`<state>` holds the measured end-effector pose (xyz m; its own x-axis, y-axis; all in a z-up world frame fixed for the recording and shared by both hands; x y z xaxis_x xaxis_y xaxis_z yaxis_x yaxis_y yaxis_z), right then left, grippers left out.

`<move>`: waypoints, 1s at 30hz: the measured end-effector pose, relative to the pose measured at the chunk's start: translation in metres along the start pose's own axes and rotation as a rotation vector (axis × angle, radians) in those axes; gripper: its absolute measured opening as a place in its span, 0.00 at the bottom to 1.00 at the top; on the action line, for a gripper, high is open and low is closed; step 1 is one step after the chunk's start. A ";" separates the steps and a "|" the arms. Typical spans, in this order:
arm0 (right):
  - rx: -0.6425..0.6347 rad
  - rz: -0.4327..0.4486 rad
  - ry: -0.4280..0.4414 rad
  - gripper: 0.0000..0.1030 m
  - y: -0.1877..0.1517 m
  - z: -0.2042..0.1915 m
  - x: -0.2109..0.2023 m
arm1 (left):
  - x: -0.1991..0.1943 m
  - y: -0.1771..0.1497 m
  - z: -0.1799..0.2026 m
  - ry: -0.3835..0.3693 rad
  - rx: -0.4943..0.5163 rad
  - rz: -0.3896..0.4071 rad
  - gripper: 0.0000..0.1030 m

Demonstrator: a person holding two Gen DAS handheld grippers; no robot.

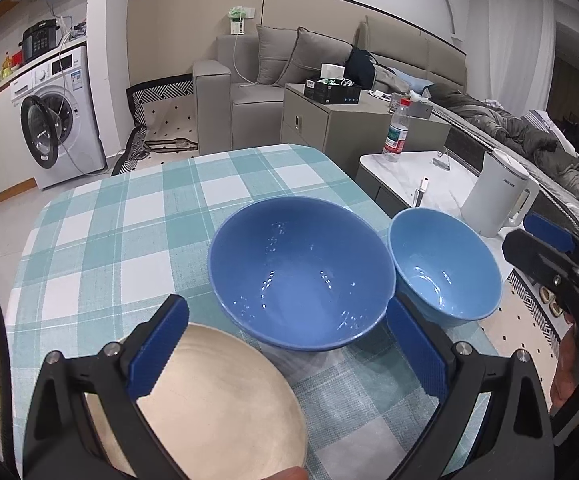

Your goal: Organize plates and bowls

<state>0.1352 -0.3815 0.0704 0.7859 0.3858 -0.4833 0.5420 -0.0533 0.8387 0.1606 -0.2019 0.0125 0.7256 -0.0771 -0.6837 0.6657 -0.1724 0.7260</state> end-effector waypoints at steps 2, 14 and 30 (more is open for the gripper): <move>0.005 0.003 -0.005 0.99 0.000 0.003 -0.002 | -0.001 -0.002 0.005 -0.003 0.010 -0.002 0.97; 0.046 0.011 -0.021 0.99 0.000 0.027 -0.012 | 0.001 -0.009 0.028 -0.032 0.003 -0.021 0.98; 0.144 -0.010 -0.089 0.99 -0.013 0.078 -0.015 | 0.006 -0.013 0.069 -0.087 0.015 -0.053 1.00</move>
Point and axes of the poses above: each gripper's, at about its wrist camera, not at the fingertips, and x roughly the way its jaws point, z to its right, y to its top, the point moved 9 cm from there along x, roughly the way its jaws point, and after that the axes turned 15 degrees about y, right-handed, at the moved point
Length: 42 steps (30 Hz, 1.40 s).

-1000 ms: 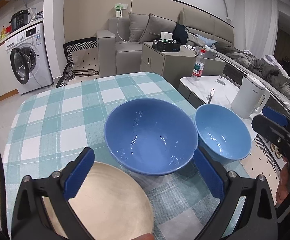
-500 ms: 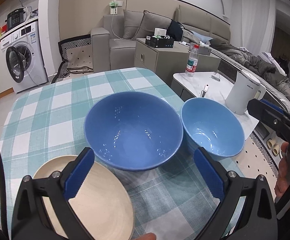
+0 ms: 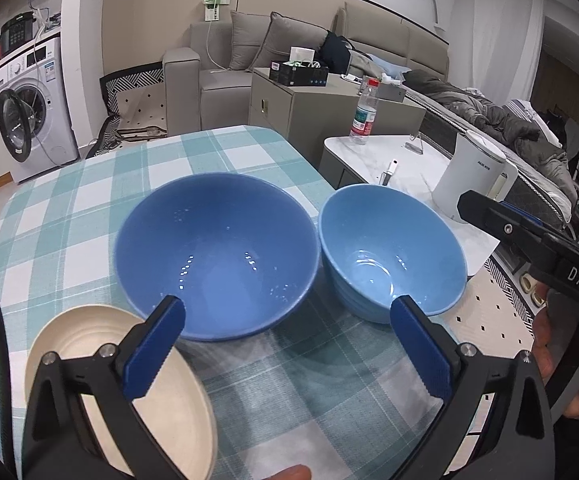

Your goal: Organize plates and bowls

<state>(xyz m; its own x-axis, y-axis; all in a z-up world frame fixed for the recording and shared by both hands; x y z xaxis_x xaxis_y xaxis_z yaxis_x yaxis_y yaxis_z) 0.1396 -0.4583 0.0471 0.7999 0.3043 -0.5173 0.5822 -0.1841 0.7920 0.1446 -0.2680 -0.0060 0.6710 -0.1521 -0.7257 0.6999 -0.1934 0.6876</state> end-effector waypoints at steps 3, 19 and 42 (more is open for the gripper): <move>0.029 -0.001 -0.013 0.99 -0.001 0.011 0.001 | 0.004 0.000 0.008 -0.012 0.004 -0.017 1.00; 0.109 -0.060 -0.078 0.99 -0.020 0.057 0.018 | 0.029 -0.001 0.039 -0.024 0.010 -0.065 1.00; 0.192 -0.065 -0.088 0.99 -0.037 0.099 0.031 | 0.049 0.006 0.062 -0.037 0.029 -0.091 0.89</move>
Point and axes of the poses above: each gripper's, at about its wrist camera, not at the fingertips, and x roughly the way its jaws point, z to its right, y to its top, the point moved 9 cm from there along x, roughly the way its jaws point, and after that the axes turned 15 degrees about y, right-handed, at the moved point
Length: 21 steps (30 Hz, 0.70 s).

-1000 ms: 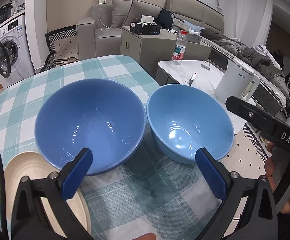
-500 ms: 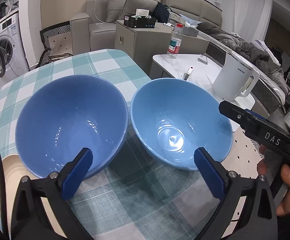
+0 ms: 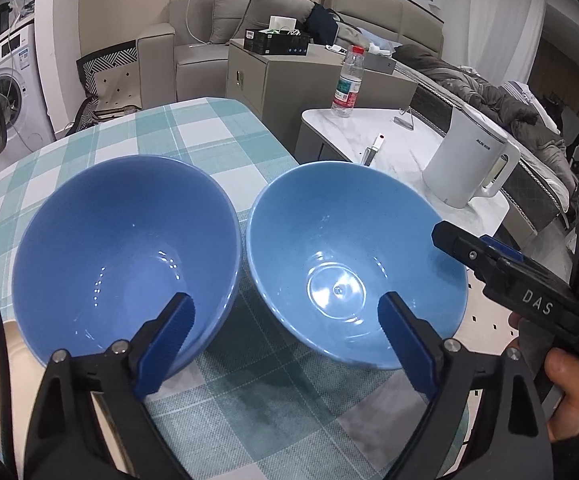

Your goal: Organize plates and bowls

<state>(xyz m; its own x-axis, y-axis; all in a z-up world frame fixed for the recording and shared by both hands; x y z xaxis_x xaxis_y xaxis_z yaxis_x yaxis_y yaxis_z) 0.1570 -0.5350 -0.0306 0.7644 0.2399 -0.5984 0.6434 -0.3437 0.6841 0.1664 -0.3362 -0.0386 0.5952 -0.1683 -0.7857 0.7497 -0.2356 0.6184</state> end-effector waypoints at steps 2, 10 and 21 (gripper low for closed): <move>0.000 -0.002 0.004 0.99 -0.001 -0.002 0.003 | 0.002 -0.001 0.001 -0.005 0.001 -0.004 0.86; -0.004 -0.033 0.007 0.79 -0.006 -0.005 0.012 | 0.006 0.000 0.002 0.007 0.006 0.000 0.79; -0.028 -0.046 0.018 0.61 -0.008 -0.010 0.014 | 0.008 0.003 -0.004 0.030 0.006 0.014 0.53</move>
Point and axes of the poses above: each gripper's, at about its wrist camera, not at the fingertips, and x roughly the way its jaws point, z to its right, y to its top, the point moved 9 cm from there along x, roughly the way its jaws point, and after that the axes turned 15 degrees about y, right-handed, at the moved point
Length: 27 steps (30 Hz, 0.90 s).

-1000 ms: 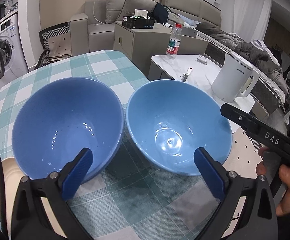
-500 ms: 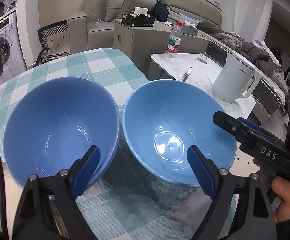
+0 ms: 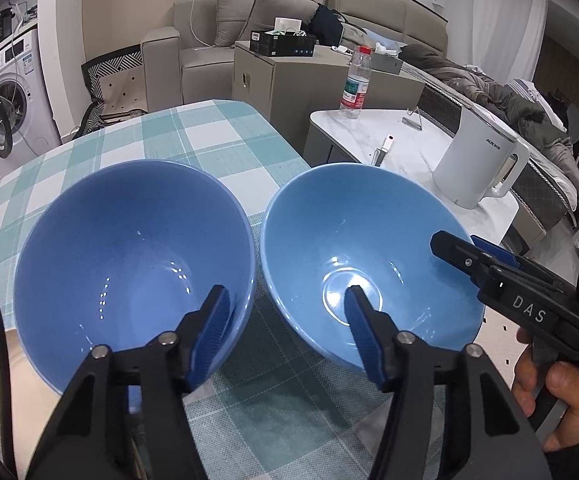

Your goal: Organize plates and bowls

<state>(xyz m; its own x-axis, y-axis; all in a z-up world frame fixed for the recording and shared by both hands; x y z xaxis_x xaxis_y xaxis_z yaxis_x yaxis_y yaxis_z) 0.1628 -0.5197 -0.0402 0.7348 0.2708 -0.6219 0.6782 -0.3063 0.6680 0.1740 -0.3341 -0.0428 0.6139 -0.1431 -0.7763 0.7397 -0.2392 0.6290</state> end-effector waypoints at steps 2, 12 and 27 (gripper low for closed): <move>-0.021 0.003 0.004 0.50 0.001 -0.004 0.001 | 0.000 0.000 -0.001 0.006 0.002 0.005 0.51; -0.044 0.007 0.008 0.29 0.002 -0.011 0.005 | 0.002 0.001 -0.002 0.015 0.017 0.016 0.47; -0.062 0.006 -0.001 0.24 0.002 -0.013 0.005 | 0.001 0.003 -0.004 0.052 0.023 0.020 0.38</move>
<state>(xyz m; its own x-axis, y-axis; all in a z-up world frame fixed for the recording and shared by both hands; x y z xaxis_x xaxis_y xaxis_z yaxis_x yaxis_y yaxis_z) 0.1679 -0.5067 -0.0365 0.7388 0.2680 -0.6184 0.6732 -0.2503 0.6958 0.1779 -0.3315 -0.0418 0.6426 -0.0979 -0.7599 0.7209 -0.2588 0.6430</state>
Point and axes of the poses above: each gripper's, at about its wrist camera, not at the fingertips, and x roughly the way its jaws point, z to its right, y to its top, the point moved 9 cm from there along x, roughly the way its jaws point, and after that the axes turned 15 degrees about y, right-handed, at the moved point
